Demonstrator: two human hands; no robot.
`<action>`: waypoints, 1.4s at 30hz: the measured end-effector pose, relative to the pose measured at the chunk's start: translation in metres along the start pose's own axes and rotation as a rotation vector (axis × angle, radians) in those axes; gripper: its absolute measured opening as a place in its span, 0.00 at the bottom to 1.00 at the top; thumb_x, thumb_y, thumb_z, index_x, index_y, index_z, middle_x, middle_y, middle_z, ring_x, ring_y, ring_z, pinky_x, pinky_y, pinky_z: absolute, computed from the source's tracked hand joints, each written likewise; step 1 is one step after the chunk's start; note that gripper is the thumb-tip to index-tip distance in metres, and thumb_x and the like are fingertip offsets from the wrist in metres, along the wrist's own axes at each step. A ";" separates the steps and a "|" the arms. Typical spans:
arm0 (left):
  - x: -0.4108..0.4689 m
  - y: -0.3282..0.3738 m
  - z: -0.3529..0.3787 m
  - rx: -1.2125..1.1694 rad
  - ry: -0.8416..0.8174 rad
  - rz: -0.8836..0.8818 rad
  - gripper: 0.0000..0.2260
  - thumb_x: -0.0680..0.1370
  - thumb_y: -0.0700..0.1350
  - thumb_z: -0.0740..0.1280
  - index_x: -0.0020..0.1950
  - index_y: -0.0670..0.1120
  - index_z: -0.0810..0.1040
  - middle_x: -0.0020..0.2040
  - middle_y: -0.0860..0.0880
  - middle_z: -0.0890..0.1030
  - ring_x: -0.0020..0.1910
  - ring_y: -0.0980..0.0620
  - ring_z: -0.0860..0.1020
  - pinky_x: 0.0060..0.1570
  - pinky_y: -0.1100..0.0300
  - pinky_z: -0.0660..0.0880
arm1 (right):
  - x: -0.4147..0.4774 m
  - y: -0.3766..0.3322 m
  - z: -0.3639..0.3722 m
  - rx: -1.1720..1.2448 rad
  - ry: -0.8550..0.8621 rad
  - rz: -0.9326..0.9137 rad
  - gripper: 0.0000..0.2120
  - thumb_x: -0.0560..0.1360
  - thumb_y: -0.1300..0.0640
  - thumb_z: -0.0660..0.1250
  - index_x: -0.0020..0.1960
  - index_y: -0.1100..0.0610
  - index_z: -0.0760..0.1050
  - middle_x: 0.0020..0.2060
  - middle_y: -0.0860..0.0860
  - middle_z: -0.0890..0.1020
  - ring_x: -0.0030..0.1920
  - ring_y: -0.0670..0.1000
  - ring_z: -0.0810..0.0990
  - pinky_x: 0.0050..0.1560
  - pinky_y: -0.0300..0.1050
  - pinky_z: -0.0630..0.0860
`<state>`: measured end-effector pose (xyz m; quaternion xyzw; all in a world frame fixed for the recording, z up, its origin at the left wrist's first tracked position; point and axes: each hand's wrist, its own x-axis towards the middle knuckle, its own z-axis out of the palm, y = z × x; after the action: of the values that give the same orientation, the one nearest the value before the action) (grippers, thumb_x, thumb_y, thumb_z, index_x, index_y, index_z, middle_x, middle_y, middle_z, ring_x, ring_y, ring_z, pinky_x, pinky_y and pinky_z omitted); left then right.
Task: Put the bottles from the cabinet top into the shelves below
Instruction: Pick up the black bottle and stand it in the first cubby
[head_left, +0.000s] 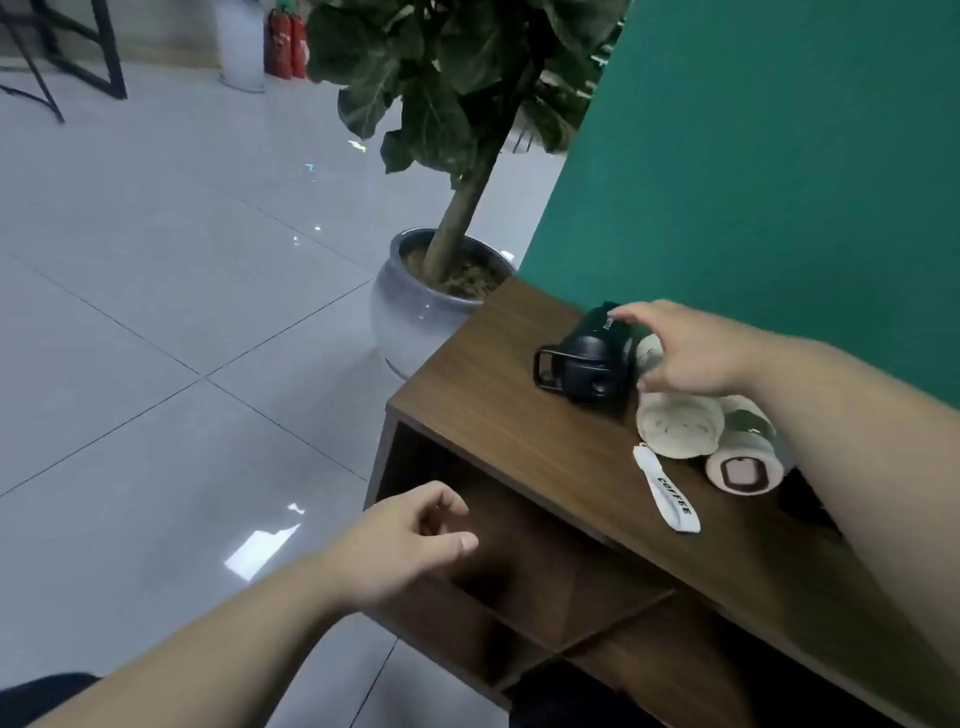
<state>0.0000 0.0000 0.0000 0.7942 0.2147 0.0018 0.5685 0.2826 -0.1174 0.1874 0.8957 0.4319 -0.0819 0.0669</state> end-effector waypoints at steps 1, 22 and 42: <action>0.005 -0.004 0.001 -0.004 -0.010 0.010 0.08 0.79 0.55 0.72 0.56 0.58 0.78 0.44 0.56 0.79 0.38 0.59 0.75 0.37 0.68 0.71 | 0.013 0.001 0.001 -0.087 -0.015 -0.026 0.42 0.71 0.61 0.75 0.79 0.47 0.60 0.76 0.52 0.68 0.75 0.56 0.66 0.71 0.50 0.66; 0.020 -0.018 -0.019 0.269 0.035 0.010 0.08 0.81 0.58 0.67 0.54 0.55 0.79 0.51 0.58 0.78 0.48 0.61 0.77 0.44 0.68 0.69 | 0.033 -0.048 0.037 -0.358 0.104 -0.456 0.25 0.58 0.43 0.75 0.50 0.40 0.67 0.46 0.38 0.74 0.51 0.50 0.78 0.45 0.46 0.73; 0.016 -0.063 -0.015 0.474 -0.263 -0.041 0.18 0.70 0.51 0.78 0.58 0.57 0.81 0.56 0.55 0.85 0.57 0.50 0.83 0.60 0.49 0.81 | -0.114 -0.152 0.194 0.880 0.103 -0.155 0.38 0.52 0.40 0.82 0.51 0.17 0.65 0.54 0.22 0.76 0.54 0.31 0.79 0.53 0.38 0.80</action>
<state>-0.0102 0.0354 -0.0557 0.8939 0.1497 -0.1632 0.3897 0.0759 -0.1478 0.0137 0.8067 0.4246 -0.2180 -0.3483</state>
